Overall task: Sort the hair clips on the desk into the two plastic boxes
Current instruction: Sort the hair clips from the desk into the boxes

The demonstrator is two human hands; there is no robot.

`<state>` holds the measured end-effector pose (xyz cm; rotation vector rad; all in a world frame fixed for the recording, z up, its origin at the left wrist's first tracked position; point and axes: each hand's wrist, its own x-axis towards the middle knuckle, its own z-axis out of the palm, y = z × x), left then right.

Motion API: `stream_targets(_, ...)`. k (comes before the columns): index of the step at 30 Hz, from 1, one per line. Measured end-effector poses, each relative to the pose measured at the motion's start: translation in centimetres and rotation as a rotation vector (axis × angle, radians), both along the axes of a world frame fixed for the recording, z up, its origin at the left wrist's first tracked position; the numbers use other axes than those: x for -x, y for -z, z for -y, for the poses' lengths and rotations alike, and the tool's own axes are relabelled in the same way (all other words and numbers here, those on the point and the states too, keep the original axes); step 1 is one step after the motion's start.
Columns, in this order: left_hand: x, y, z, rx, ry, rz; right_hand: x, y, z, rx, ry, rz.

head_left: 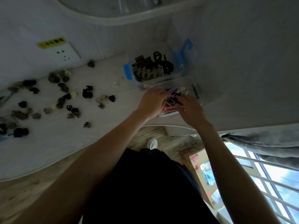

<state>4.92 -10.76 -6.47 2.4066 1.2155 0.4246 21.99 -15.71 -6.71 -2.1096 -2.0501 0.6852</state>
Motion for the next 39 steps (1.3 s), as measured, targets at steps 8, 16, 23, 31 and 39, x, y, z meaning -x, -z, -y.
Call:
stream_targets(8,10.1,-2.0,2.1,0.063,-0.308,0.445,8.6,-3.5,-1.2,-0.374,-0.1,-0.257)
stream_targets(16,30.8,1.1,8.6,0.096,-1.025,0.229,26.7,-0.9,-1.9,-0.027,-0.469,-0.357)
stream_targets(23,45.5,4.1,12.6,0.159,-1.485,0.04,40.5,2.4,-1.9,0.034,-0.761,-0.249)
stream_targets(31,53.3,5.6,10.8,0.42,-1.342,0.135,53.1,3.9,-2.5,-0.175,-1.078,0.035)
stream_targets(39,51.9,4.6,7.3,0.541,-0.941,0.193,52.4,4.4,-5.3,-0.223,-0.902,0.227)
